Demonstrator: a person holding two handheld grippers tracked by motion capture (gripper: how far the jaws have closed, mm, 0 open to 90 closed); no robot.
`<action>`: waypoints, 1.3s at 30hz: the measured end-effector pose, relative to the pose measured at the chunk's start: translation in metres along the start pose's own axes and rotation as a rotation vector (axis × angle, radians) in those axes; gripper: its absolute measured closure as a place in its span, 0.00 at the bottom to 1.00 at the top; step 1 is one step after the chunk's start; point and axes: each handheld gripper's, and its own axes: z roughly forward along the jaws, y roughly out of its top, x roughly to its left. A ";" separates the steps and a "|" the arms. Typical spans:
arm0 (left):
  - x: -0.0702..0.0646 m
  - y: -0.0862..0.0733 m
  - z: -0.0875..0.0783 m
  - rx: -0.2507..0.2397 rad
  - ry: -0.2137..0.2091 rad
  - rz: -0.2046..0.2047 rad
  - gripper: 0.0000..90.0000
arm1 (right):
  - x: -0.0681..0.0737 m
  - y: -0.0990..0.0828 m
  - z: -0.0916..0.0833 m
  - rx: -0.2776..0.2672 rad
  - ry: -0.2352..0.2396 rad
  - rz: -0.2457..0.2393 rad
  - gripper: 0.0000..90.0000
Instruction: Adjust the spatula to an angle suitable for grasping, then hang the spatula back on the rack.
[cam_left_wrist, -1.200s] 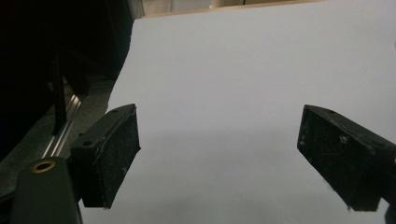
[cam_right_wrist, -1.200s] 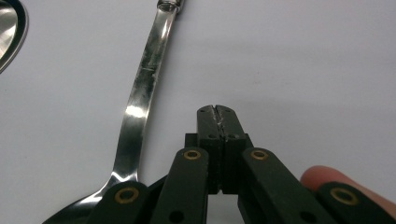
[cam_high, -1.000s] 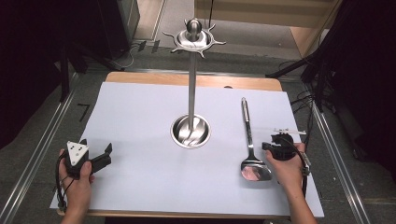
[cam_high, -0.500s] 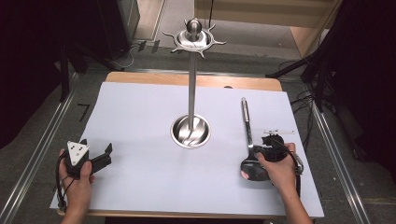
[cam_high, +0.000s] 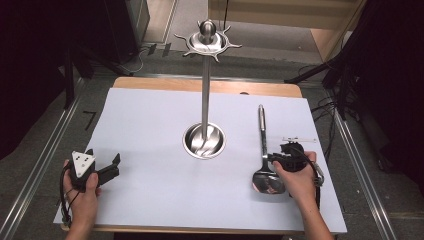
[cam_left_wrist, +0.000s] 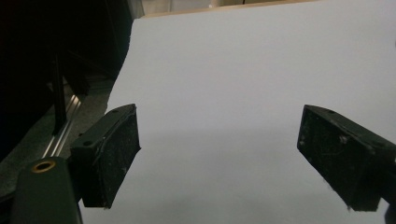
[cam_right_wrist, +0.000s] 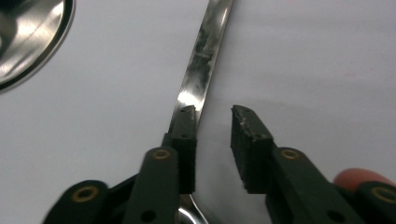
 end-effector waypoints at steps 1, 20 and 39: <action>0.000 0.000 0.000 0.000 0.000 0.000 0.15 | -0.001 0.001 0.000 -0.006 -0.003 0.002 0.73; 0.000 0.000 0.001 0.005 -0.003 -0.001 0.15 | 0.011 0.038 0.013 0.091 -0.034 0.040 0.43; 0.000 0.000 0.000 0.004 -0.003 0.002 0.15 | 0.028 0.055 0.035 0.235 -0.118 0.059 0.65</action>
